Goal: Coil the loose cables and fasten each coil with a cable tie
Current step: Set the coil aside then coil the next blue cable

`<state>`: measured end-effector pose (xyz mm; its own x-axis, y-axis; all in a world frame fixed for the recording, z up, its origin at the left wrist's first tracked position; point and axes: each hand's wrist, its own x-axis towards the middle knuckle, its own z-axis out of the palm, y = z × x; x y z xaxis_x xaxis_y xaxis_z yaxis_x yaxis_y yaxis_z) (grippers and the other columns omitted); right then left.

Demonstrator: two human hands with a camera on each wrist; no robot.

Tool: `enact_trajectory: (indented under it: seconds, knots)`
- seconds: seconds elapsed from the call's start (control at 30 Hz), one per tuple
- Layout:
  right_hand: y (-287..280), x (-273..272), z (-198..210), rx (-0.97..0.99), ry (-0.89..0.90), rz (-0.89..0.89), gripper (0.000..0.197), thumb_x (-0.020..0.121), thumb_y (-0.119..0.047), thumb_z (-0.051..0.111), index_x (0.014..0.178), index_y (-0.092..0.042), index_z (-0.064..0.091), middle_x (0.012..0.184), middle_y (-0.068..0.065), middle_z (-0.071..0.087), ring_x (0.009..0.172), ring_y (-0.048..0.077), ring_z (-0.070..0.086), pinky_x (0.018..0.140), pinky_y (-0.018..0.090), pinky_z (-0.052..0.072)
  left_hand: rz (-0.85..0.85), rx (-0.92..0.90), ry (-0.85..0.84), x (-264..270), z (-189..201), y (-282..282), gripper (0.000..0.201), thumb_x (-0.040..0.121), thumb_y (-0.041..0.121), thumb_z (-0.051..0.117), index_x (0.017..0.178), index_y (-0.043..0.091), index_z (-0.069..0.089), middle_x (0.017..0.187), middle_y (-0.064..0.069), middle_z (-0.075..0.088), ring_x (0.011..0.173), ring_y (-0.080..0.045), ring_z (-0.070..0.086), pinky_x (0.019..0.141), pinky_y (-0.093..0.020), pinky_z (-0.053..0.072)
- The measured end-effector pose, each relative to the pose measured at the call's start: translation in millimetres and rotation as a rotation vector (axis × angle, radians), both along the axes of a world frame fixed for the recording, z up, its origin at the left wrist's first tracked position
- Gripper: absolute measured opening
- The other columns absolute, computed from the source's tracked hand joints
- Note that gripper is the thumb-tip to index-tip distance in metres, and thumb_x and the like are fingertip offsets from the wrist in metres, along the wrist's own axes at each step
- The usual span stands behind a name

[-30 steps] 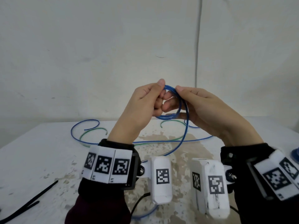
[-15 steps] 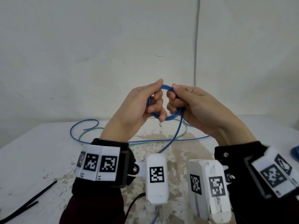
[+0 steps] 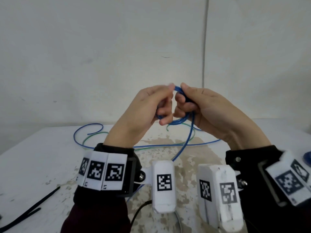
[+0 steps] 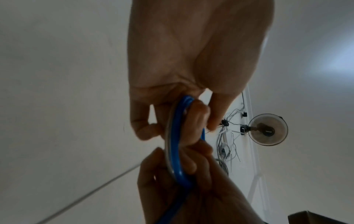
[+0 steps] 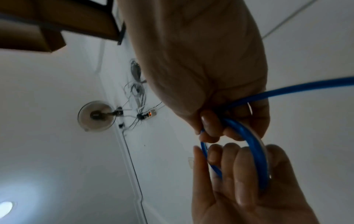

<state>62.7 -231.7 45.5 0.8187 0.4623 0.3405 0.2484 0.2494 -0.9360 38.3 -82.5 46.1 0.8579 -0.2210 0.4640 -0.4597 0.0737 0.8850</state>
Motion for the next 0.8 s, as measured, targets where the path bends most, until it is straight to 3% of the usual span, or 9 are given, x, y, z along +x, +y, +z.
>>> enact_trajectory:
  seconds: [0.1, 0.2, 0.3, 0.4, 0.47, 0.57, 0.67, 0.73, 0.8]
  knots:
    - [4, -1, -3, -0.038, -0.011, -0.009, 0.041, 0.103, -0.027, 0.032, 0.077, -0.007, 0.057, 0.052, -0.002, 0.036, 0.059, 0.017, 0.047, 0.07, 0.024, 0.048, 0.057, 0.06, -0.052, 0, -1, 3, 0.034, 0.101, 0.019, 0.039, 0.068, 0.011, 0.038, 0.058, -0.001, 0.022, 0.046, -0.013, 0.018, 0.049, -0.024, 0.017]
    - [6, -2, -1, -0.01, 0.042, 0.046, 0.045, 0.104, -0.029, 0.028, 0.083, -0.007, 0.061, 0.056, 0.001, 0.05, 0.063, 0.014, 0.056, 0.075, 0.027, 0.055, 0.149, -0.067, -0.084, 1, -1, 0, 0.033, 0.101, 0.022, 0.04, 0.07, 0.012, 0.034, 0.051, 0.005, 0.023, 0.052, -0.022, 0.012, 0.056, -0.033, 0.015]
    - [2, -3, 0, -0.016, 0.032, 0.056, 0.041, 0.103, -0.029, 0.03, 0.072, -0.011, 0.049, 0.052, -0.004, 0.037, 0.061, 0.015, 0.047, 0.07, 0.024, 0.049, 0.045, -0.082, 0.031, 2, 1, 1, 0.038, 0.101, 0.026, 0.038, 0.066, 0.011, 0.039, 0.048, 0.004, 0.022, 0.043, -0.014, 0.018, 0.054, -0.029, 0.016]
    - [-2, -2, -2, -0.185, -0.081, -0.033, 0.04, 0.102, -0.031, 0.034, 0.067, -0.014, 0.046, 0.049, -0.008, 0.031, 0.056, 0.014, 0.04, 0.066, 0.023, 0.037, -0.005, 0.111, 0.072, 1, 0, 7, 0.041, 0.101, 0.027, 0.036, 0.064, 0.009, 0.04, 0.048, 0.005, 0.024, 0.04, -0.013, 0.024, 0.046, -0.02, 0.023]
    - [-1, -3, 0, -0.208, -0.088, -0.06, 0.041, 0.102, -0.033, 0.036, 0.068, -0.013, 0.05, 0.047, -0.007, 0.031, 0.055, 0.015, 0.042, 0.067, 0.023, 0.041, 0.047, 0.15, -0.023, -1, 0, 6, 0.038, 0.103, 0.025, 0.033, 0.068, 0.009, 0.039, 0.05, 0.007, 0.028, 0.043, -0.011, 0.022, 0.047, -0.021, 0.018]
    - [0, -5, 5, -0.103, -0.001, -0.05, 0.046, 0.102, -0.035, 0.034, 0.069, -0.011, 0.056, 0.049, -0.003, 0.039, 0.057, 0.015, 0.049, 0.067, 0.023, 0.051, 0.114, 0.03, -0.133, 0, 0, 0, 0.036, 0.103, 0.024, 0.032, 0.07, 0.011, 0.038, 0.054, 0.004, 0.025, 0.046, -0.012, 0.018, 0.047, -0.023, 0.016]
    - [-3, -6, 5, -0.077, -0.017, -0.035, 0.046, 0.103, -0.033, 0.031, 0.065, -0.014, 0.047, 0.051, -0.004, 0.029, 0.056, 0.015, 0.042, 0.062, 0.018, 0.046, 0.026, -0.037, -0.031, 2, 1, 0, 0.04, 0.103, 0.028, 0.034, 0.067, 0.01, 0.04, 0.051, 0.004, 0.023, 0.045, -0.012, 0.021, 0.048, -0.024, 0.019]
    - [-4, -5, 4, -0.12, -0.06, -0.036, 0.045, 0.103, -0.033, 0.032, 0.063, -0.015, 0.043, 0.051, -0.005, 0.024, 0.055, 0.015, 0.034, 0.061, 0.017, 0.043, -0.046, 0.038, 0.057, 0, 0, 3, 0.042, 0.101, 0.032, 0.034, 0.067, 0.008, 0.043, 0.05, 0.003, 0.024, 0.045, -0.014, 0.025, 0.05, -0.021, 0.025]
    - [-3, -6, 2, -0.145, -0.075, -0.052, 0.045, 0.102, -0.034, 0.033, 0.064, -0.014, 0.046, 0.051, -0.006, 0.025, 0.055, 0.015, 0.036, 0.067, 0.021, 0.046, -0.005, 0.101, 0.016, -1, 0, 4, 0.042, 0.101, 0.032, 0.034, 0.067, 0.009, 0.043, 0.054, 0.0, 0.023, 0.047, -0.013, 0.022, 0.051, -0.021, 0.023]
